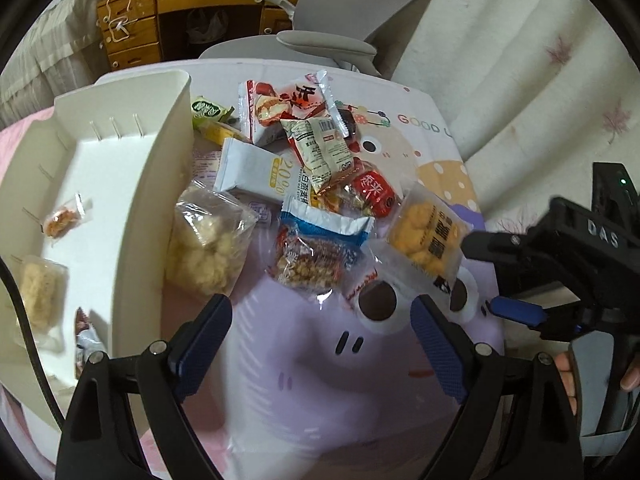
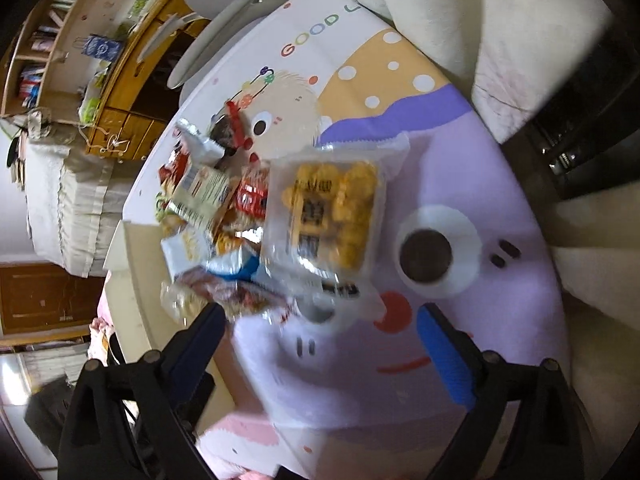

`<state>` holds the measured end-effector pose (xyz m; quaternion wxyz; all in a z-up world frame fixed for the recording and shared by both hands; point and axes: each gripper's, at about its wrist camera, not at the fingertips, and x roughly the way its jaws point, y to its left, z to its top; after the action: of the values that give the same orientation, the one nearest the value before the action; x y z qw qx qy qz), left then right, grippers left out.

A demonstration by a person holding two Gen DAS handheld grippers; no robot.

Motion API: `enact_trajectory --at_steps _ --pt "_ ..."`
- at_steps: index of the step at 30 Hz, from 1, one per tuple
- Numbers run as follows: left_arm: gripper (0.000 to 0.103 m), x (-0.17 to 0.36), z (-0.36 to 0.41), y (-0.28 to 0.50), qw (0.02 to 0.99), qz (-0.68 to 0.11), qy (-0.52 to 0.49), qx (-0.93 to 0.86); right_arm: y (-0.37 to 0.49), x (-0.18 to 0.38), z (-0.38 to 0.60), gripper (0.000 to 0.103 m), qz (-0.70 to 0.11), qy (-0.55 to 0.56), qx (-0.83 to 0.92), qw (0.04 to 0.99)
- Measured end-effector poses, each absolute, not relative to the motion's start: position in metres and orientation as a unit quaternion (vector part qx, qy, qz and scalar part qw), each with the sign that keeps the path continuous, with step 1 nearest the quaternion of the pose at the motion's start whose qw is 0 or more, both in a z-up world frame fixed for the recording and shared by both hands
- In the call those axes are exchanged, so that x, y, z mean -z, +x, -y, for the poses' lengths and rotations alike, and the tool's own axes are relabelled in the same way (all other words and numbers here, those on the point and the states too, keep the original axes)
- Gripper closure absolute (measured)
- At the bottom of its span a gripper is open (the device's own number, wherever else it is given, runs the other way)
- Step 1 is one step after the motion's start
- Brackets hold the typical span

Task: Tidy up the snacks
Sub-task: 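Withdraw both tools from the tray toward the remaining snacks, then grasp the nut-mix packet with left tool while right tool grasps the yellow cake packet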

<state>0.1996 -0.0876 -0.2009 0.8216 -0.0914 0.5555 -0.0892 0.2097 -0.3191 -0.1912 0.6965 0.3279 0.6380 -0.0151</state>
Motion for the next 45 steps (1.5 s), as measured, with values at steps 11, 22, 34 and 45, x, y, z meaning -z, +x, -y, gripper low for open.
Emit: enact_trajectory --at_steps 11,22,34,45 --pt "0.013 0.249 0.082 0.228 0.788 -0.592 -0.168 0.031 0.253 0.227 0.311 0.006 -0.666 0.324 0.037 0.671" --pt "0.021 0.277 0.078 0.241 0.767 -0.608 -0.205 0.007 0.277 0.24 0.298 0.006 -0.675 0.292 0.065 0.674" --pt "0.031 0.279 0.07 0.245 0.771 -0.598 -0.221 0.001 0.297 0.252 0.287 0.014 -0.686 0.251 0.089 0.677" --pt "0.052 0.279 0.077 0.252 0.774 -0.591 -0.226 0.009 0.291 0.252 0.289 0.022 -0.684 0.239 0.083 0.684"
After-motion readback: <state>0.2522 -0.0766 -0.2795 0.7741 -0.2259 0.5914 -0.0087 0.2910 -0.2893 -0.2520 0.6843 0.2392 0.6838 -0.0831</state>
